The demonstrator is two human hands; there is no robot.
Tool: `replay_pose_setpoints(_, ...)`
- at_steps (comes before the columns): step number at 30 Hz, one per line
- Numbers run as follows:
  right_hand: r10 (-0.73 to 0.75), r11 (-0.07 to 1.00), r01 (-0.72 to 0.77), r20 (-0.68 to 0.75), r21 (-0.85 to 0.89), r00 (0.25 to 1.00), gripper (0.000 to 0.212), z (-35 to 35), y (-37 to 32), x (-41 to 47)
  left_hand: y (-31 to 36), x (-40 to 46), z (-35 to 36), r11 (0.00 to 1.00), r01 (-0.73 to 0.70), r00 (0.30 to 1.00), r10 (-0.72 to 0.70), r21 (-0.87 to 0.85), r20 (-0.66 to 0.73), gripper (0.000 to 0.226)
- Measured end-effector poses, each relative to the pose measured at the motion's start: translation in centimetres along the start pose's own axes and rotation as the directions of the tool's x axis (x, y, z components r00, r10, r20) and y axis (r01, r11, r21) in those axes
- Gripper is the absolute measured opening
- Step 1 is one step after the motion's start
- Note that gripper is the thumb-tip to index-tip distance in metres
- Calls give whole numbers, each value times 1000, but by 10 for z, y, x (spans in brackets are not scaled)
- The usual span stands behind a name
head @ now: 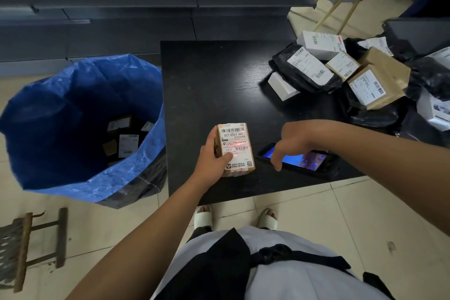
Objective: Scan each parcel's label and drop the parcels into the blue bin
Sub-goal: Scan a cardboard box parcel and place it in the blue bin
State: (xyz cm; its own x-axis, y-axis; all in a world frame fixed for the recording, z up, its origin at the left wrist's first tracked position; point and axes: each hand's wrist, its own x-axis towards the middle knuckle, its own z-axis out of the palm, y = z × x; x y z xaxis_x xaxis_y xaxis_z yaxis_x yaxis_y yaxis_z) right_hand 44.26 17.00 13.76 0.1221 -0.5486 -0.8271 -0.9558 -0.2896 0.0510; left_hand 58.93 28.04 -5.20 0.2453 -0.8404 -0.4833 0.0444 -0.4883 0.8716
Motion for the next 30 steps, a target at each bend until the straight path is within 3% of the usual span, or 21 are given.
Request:
replay_pose_setpoints(11, -2, 1000, 2, 25, -7, 1000, 40, 4, 12, -4, -3, 1, 0, 1000, 4, 1000, -4, -6, 5, 86)
replay_pose_setpoints(16, -46, 971, 24, 88, 237, 995, 46, 8, 33, 2, -2, 1, 2, 999, 42, 999, -42, -21, -21, 80)
replay_pose_setpoints(24, -180, 750, 103, 52, 653, 982, 36, 50, 91, 8, -7, 0, 12, 974, 190, 978, -199, -123, -60, 70)
replay_pose_setpoints(30, -183, 451, 149, -73, 880, 980, 37, 69, 136, 18, -5, -3, 33, 926, 268, 942, -310, -264, -131, 80)
